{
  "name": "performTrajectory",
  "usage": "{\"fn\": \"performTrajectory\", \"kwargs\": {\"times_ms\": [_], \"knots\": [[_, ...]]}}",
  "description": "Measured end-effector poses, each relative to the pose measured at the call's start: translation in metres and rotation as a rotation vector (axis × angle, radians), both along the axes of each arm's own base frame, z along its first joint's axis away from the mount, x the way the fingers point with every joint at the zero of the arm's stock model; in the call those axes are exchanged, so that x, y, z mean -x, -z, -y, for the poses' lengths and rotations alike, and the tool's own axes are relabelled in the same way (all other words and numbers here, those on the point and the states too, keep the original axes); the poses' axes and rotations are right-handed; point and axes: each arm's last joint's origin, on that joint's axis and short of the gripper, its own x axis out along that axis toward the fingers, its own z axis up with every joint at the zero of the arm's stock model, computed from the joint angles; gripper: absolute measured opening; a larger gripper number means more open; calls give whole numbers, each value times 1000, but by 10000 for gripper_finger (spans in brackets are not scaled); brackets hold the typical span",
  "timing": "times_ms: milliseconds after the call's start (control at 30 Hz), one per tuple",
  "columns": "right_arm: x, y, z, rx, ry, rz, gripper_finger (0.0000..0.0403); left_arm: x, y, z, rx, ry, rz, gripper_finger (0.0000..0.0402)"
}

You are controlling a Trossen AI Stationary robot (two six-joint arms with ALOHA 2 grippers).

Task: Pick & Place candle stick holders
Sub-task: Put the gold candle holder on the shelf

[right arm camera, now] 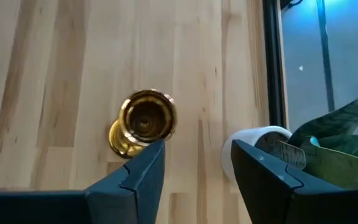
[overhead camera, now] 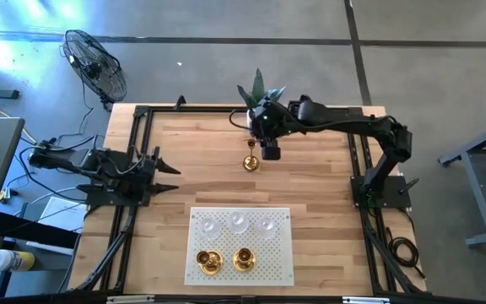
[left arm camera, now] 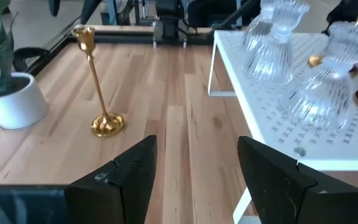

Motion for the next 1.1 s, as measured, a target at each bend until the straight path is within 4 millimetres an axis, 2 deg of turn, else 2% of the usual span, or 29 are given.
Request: {"fn": "performTrajectory", "kwargs": {"times_ms": [633,867,1100], "knots": [[-10,-1,-51,156,-162,-44,177,7,42,-2,30,-27,25,218],[-10,-1,-52,175,-146,-54,177,8,50,-2,74,-19,27,218],[-15,7,-52,134,-172,-64,177,5,67,-1,84,-29,-24,218]]}}
